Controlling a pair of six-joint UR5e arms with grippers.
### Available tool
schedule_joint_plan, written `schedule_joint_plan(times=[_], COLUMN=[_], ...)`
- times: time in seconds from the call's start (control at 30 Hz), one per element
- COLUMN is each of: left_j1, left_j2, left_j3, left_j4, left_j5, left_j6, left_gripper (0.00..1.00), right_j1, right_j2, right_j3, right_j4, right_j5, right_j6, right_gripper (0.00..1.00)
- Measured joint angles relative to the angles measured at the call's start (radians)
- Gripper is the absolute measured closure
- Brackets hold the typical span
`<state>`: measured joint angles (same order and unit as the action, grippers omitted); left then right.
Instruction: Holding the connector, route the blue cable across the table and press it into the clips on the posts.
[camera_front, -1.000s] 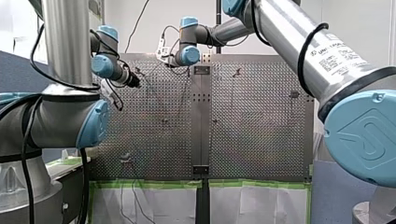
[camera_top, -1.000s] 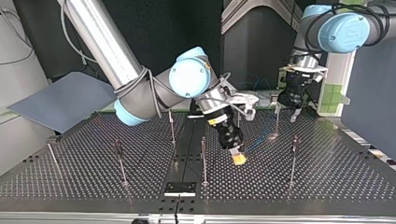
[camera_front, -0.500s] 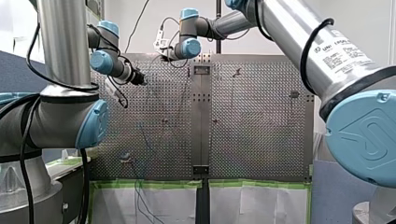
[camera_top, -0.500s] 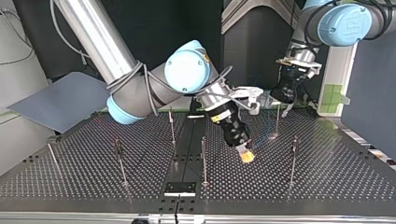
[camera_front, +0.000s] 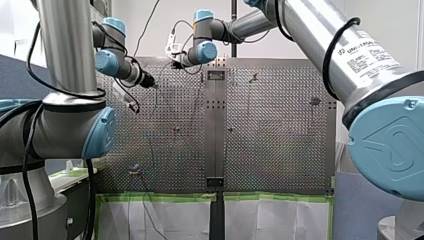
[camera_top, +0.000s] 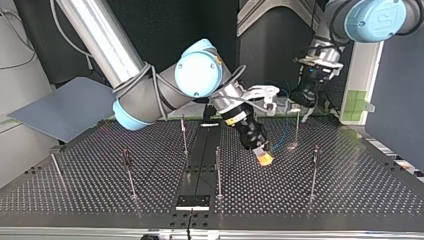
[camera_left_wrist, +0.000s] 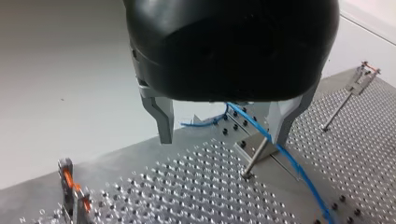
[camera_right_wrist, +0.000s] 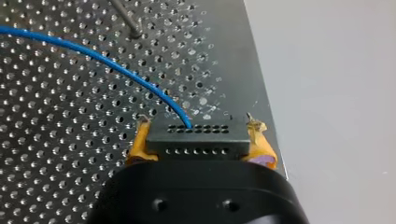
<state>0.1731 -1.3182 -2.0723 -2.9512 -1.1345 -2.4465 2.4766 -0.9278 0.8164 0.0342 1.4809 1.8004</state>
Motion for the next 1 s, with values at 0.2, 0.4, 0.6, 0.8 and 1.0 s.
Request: schedule_joint_plan(times=[0.2,0.4,0.6,0.8,1.0], left_j1=[-0.005,-0.006,0.001,-0.005,-0.008], left_j2=[0.006,0.002,-0.006,-0.04,-0.079], left_j3=[-0.001,-0.001,-0.001,-0.001,-0.001], left_j4=[0.005,0.029,0.064,0.113,0.169], left_j5=[0.036,0.088,0.101,0.072,0.051], left_j6=[-0.022,-0.06,-0.109,-0.16,-0.173], left_gripper=[0.0,0.0,0.0,0.0,0.0], right_j1=[0.004,0.007,0.011,0.021,0.027], right_j2=[0.0,0.0,0.0,0.0,0.0], right_j3=[0.002,0.002,0.003,0.003,0.004], right_j4=[-0.002,-0.002,-0.001,-0.003,-0.004], right_j5=[-0.001,-0.012,-0.016,-0.035,-0.051], right_j6=[0.0,0.0,-0.001,-0.001,0.0], right_gripper=[1.0,1.0,1.0,1.0,1.0])
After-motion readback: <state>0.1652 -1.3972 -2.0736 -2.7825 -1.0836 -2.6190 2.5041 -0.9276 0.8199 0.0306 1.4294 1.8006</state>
